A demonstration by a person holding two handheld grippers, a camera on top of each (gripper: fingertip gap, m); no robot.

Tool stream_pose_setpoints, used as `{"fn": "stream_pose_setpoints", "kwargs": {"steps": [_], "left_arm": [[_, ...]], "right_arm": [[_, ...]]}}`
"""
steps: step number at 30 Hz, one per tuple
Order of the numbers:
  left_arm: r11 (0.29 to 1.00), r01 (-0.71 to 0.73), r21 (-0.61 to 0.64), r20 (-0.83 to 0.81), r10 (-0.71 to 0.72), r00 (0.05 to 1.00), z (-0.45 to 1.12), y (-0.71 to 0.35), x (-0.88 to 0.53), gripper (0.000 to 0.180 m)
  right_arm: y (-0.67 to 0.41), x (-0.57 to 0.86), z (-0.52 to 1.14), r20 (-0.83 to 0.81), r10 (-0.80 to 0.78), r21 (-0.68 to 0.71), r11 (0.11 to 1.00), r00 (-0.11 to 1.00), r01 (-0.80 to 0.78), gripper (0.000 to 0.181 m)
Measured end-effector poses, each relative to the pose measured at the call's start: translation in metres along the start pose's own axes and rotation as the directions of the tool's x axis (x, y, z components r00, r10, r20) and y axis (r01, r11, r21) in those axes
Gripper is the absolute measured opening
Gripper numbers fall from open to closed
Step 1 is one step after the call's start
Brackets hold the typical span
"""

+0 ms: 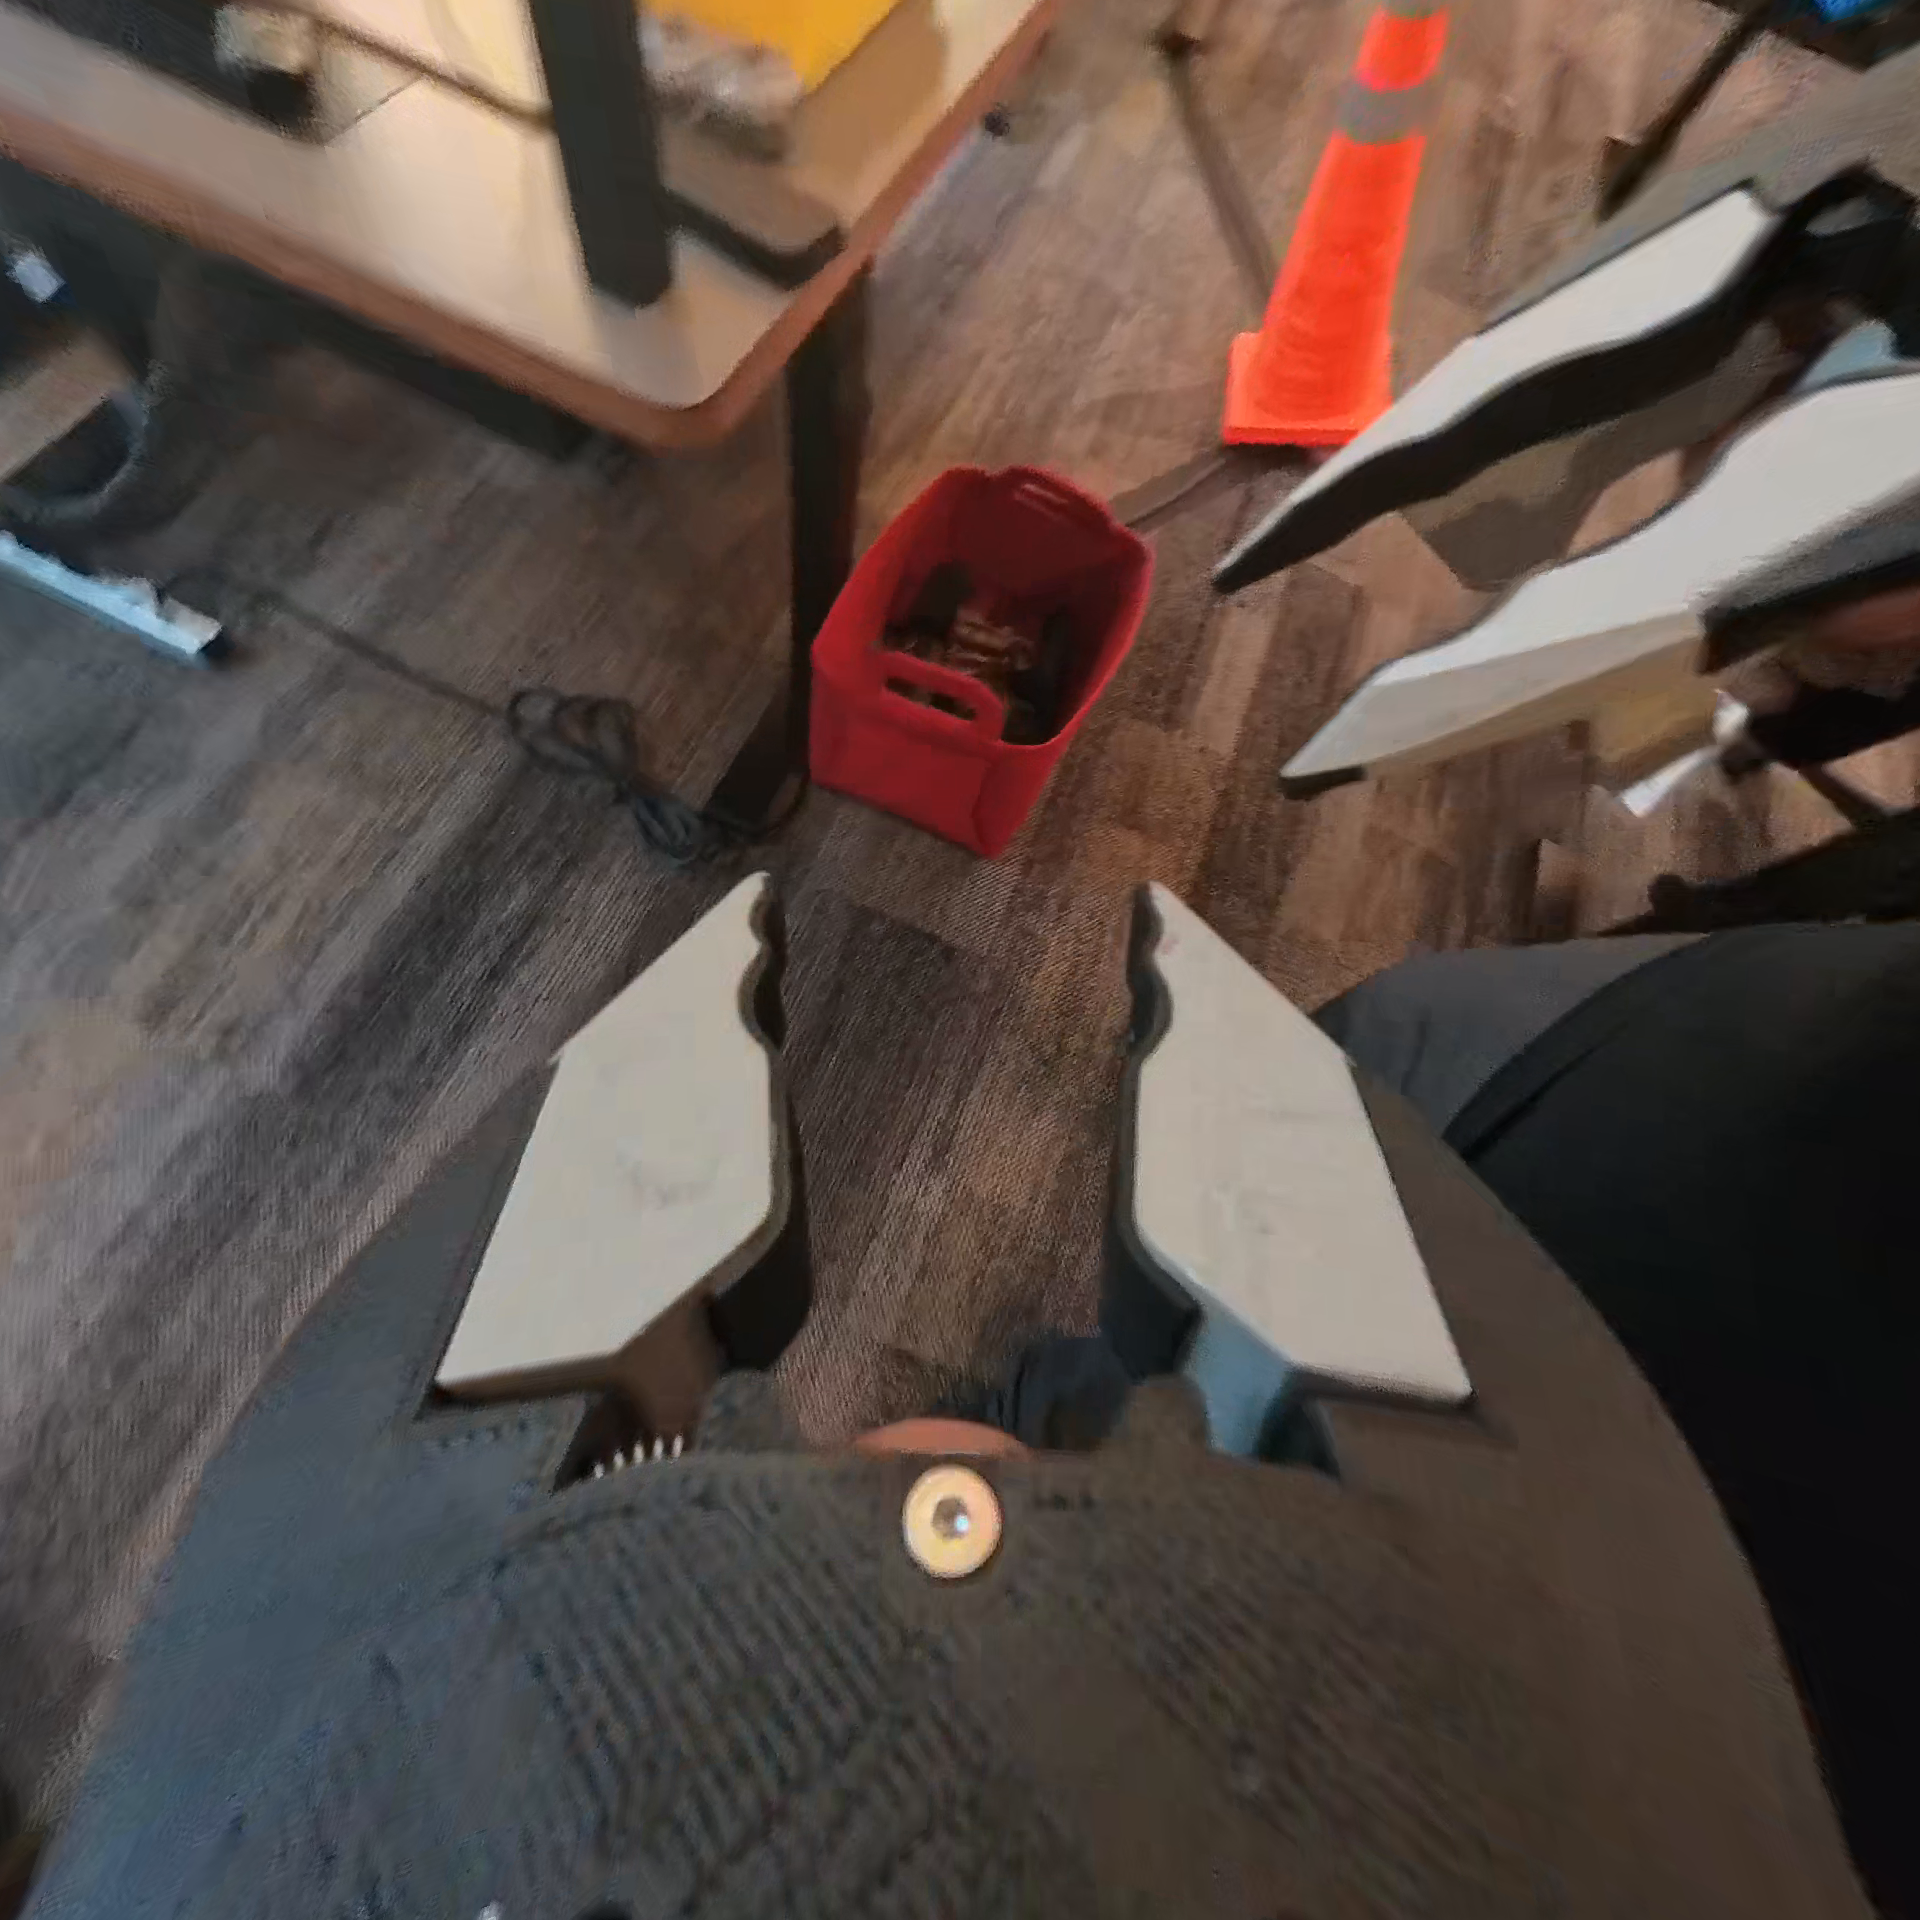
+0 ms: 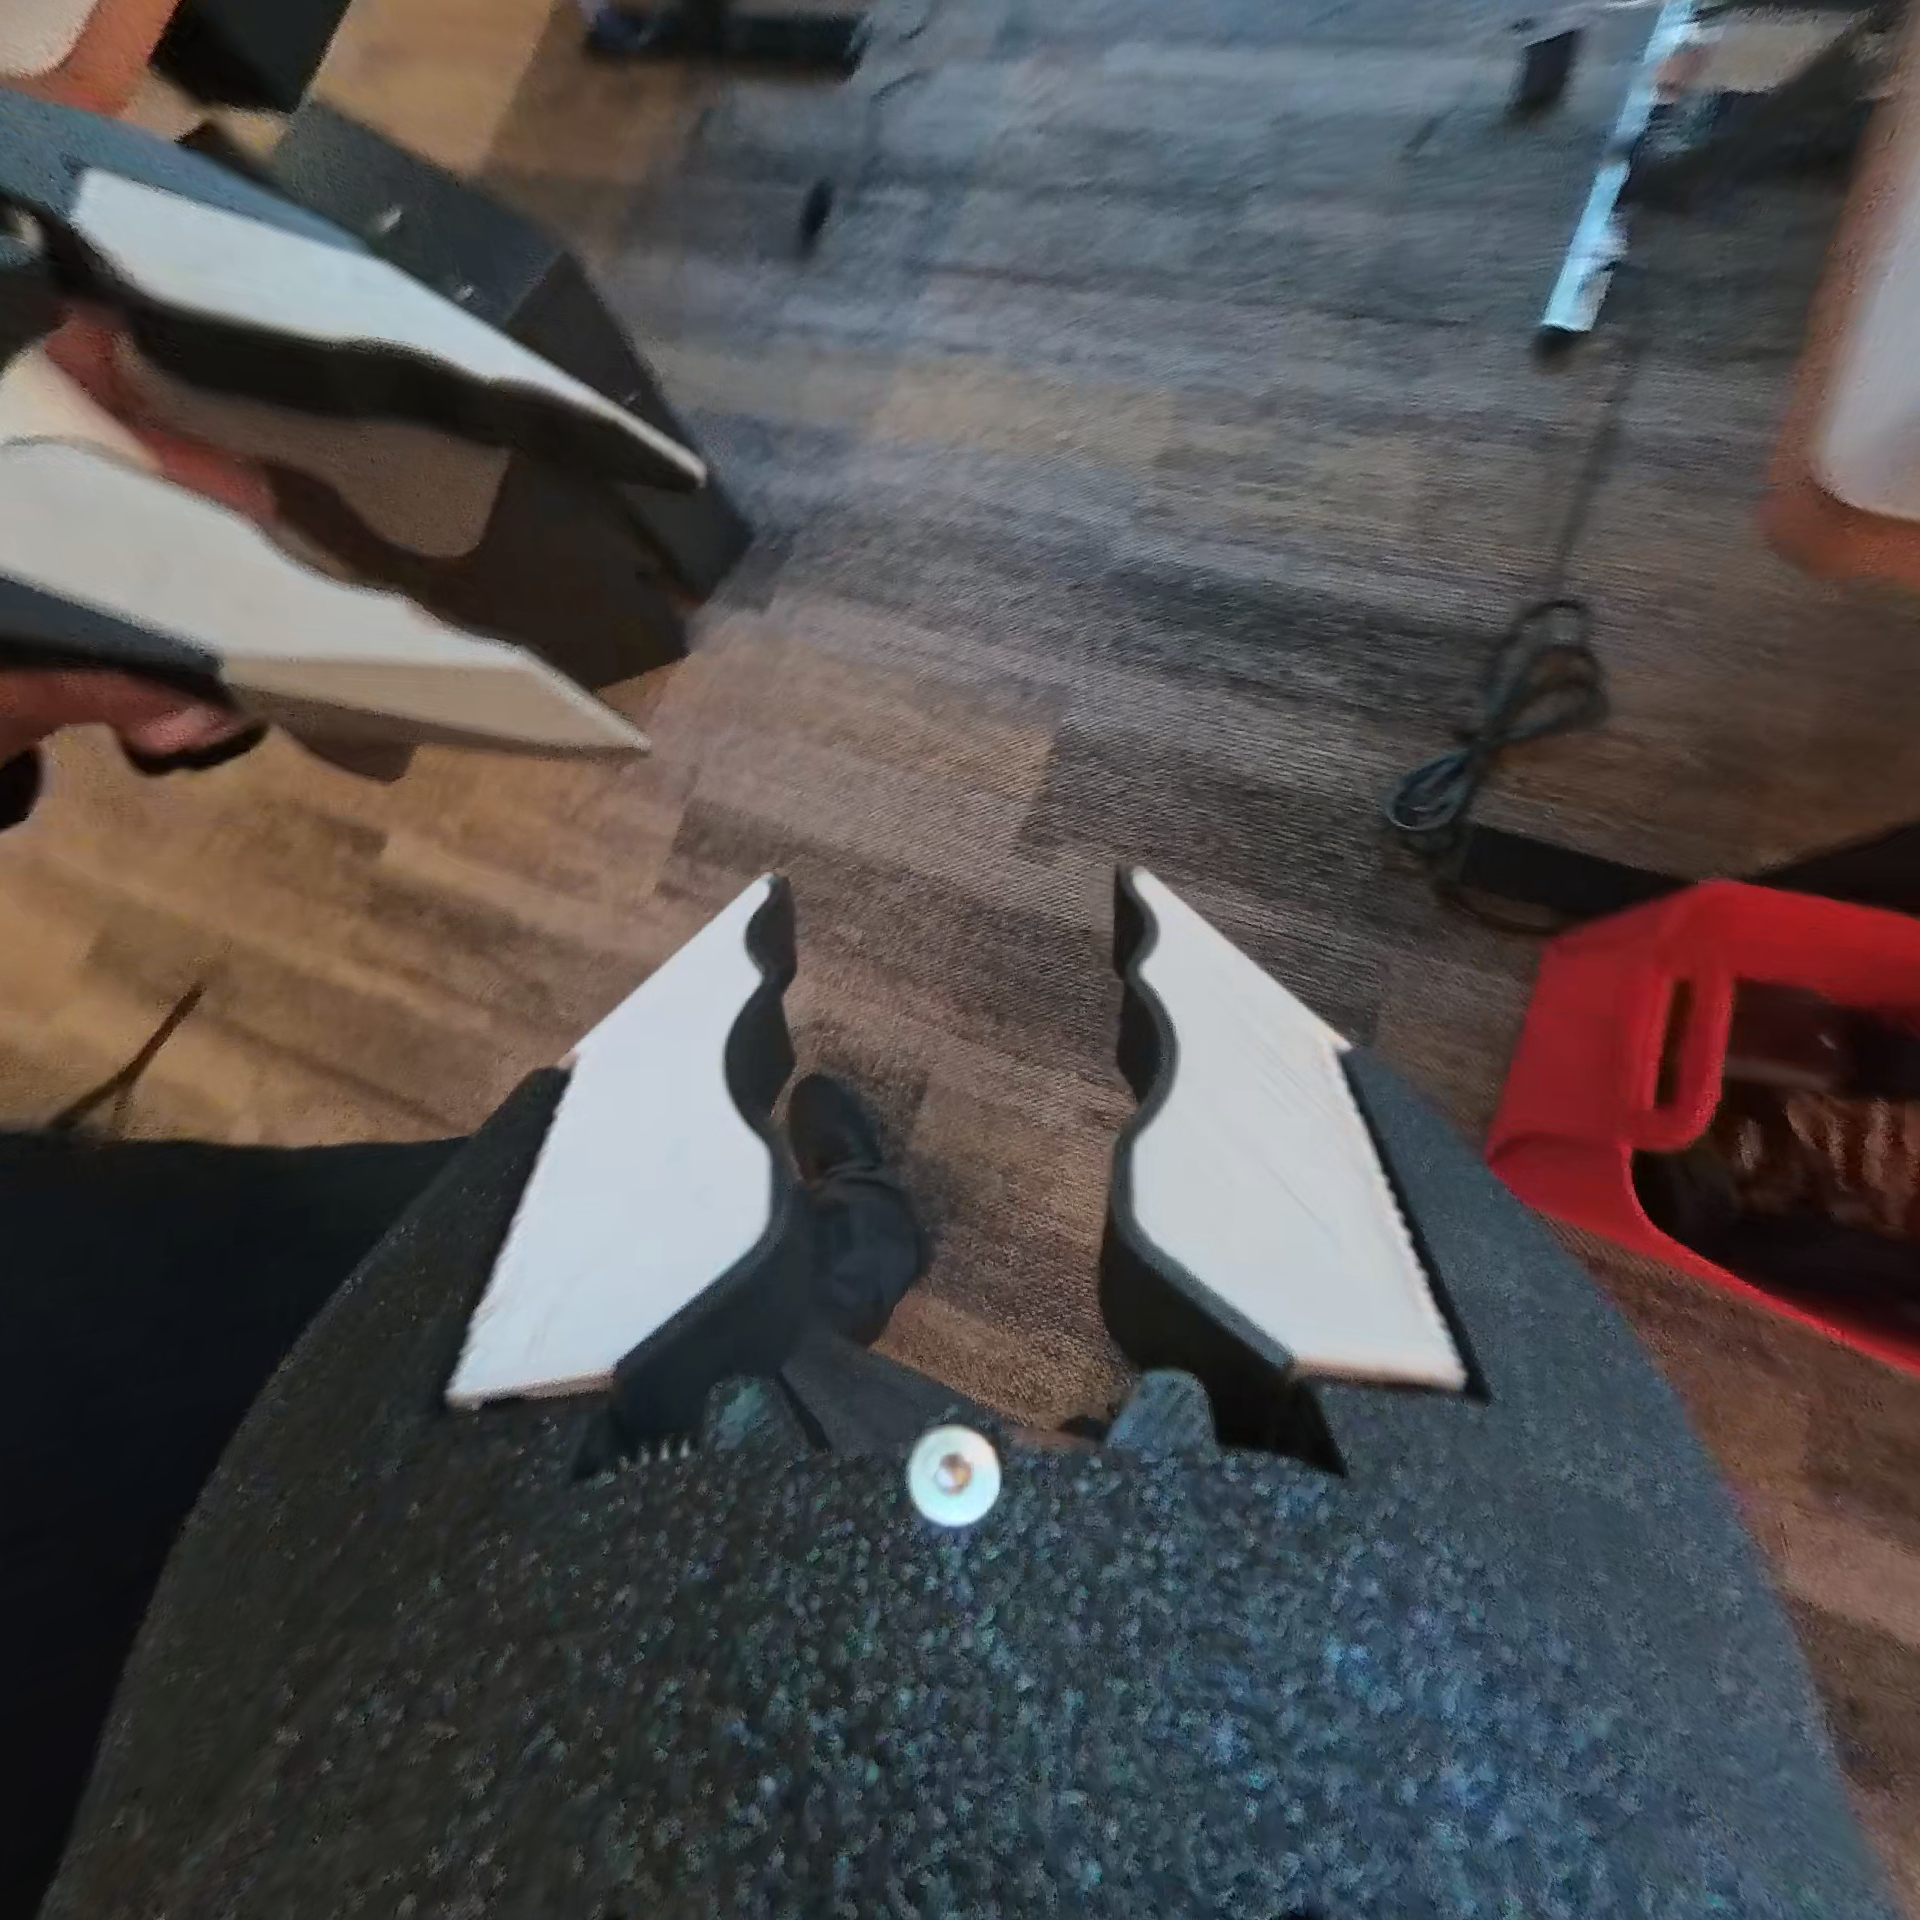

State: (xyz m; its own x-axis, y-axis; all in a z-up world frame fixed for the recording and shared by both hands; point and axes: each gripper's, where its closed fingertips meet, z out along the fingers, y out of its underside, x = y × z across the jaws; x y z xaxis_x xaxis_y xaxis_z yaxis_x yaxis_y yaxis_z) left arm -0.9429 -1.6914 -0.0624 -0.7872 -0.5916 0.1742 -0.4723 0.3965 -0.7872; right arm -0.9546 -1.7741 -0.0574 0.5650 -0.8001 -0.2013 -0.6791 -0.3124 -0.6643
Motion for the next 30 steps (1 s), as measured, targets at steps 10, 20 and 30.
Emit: {"fn": "stream_pose_setpoints", "kwargs": {"steps": [10, 20, 30], "left_arm": [[0.925, -0.365, 0.106, -0.153, 0.378, 0.913, 0.104, -0.077, 0.159, 0.063], [0.911, -0.406, 0.078, -0.246, 0.412, 0.877, 0.232, -0.129, 0.33, 0.06], [0.887, -0.457, -0.063, -0.542, 0.354, 0.762, 0.362, -0.114, 0.436, 0.085]], "right_arm": [[0.125, 0.1, -0.111, -0.175, 0.221, 0.121, 0.972, 0.959, -0.201, 0.061], [0.26, 0.229, -0.235, -0.233, 0.368, 0.185, 0.926, 0.9, -0.33, 0.061], [0.318, 0.373, -0.316, -0.431, 0.447, 0.226, 0.895, 0.784, -0.386, 0.084]]}}
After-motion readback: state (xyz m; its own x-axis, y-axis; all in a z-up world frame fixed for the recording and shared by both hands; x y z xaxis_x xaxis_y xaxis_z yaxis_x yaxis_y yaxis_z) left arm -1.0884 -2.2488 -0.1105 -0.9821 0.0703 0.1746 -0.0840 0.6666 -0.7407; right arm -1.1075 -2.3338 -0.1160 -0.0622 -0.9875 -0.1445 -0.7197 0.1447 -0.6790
